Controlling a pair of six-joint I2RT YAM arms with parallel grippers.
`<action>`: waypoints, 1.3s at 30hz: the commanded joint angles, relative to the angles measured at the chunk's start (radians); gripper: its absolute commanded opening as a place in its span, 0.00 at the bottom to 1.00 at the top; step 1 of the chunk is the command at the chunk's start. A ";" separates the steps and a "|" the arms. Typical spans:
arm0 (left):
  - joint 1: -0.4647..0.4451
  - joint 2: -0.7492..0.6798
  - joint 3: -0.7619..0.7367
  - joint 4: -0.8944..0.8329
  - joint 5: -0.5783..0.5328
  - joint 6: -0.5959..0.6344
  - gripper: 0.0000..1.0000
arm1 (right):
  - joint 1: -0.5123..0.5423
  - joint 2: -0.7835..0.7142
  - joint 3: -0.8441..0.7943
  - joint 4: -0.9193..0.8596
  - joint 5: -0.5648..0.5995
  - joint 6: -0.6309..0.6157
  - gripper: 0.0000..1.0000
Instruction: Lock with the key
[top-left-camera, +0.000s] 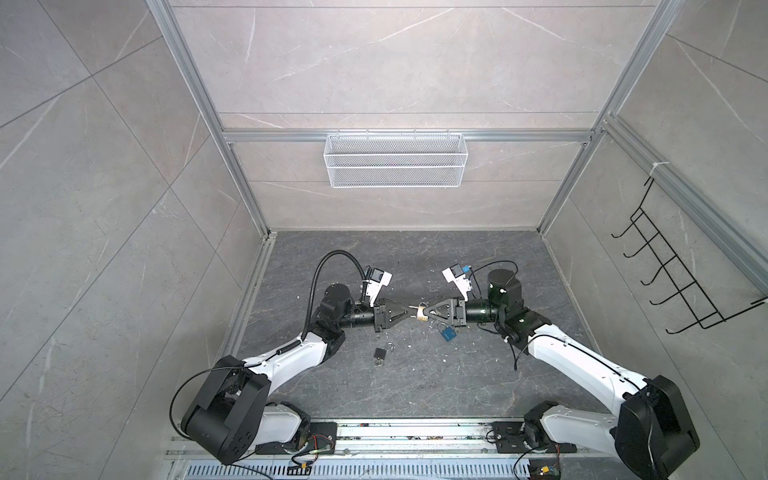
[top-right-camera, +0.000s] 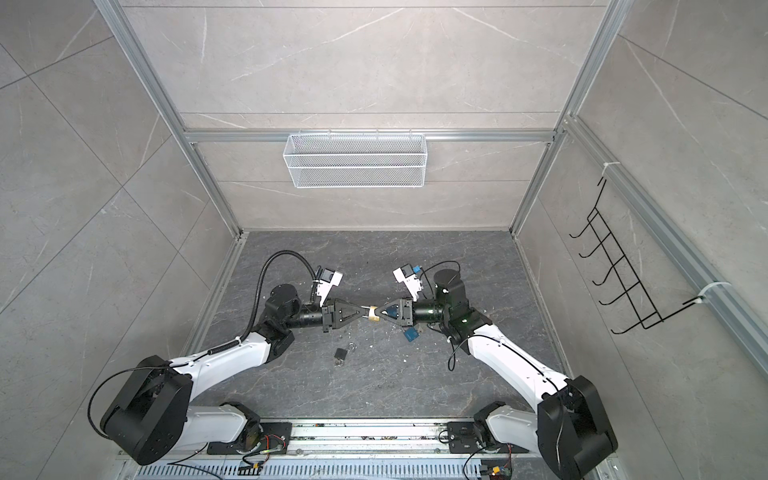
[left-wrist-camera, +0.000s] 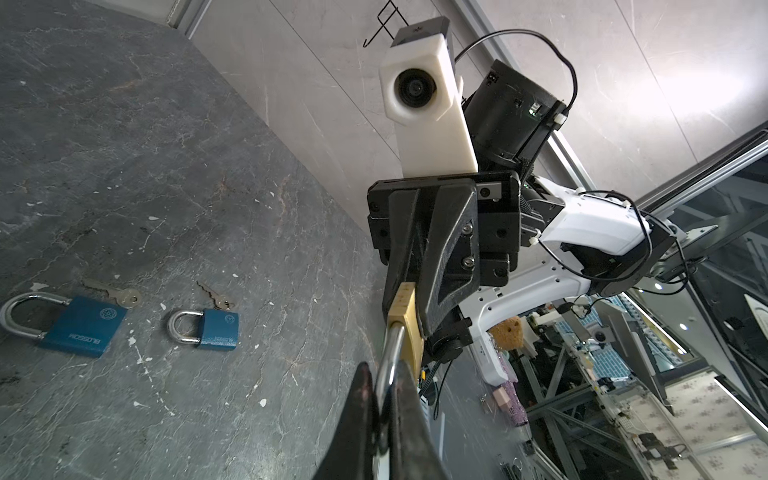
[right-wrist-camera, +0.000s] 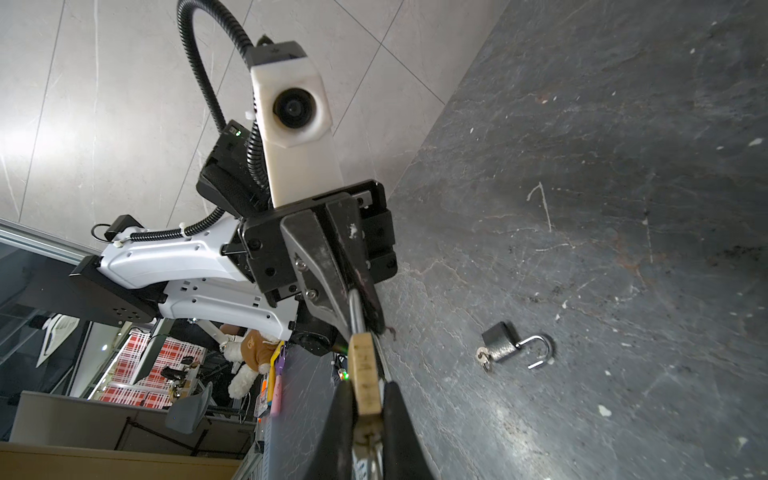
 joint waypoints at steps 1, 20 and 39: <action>-0.004 0.053 0.010 0.200 -0.056 -0.145 0.00 | 0.017 0.007 -0.029 0.157 -0.071 0.065 0.12; -0.005 0.066 0.020 0.226 -0.043 -0.214 0.00 | 0.016 0.000 -0.041 0.202 -0.061 0.076 0.00; -0.005 -0.047 -0.021 0.099 -0.065 -0.137 0.26 | 0.016 -0.008 -0.027 0.173 -0.042 0.059 0.00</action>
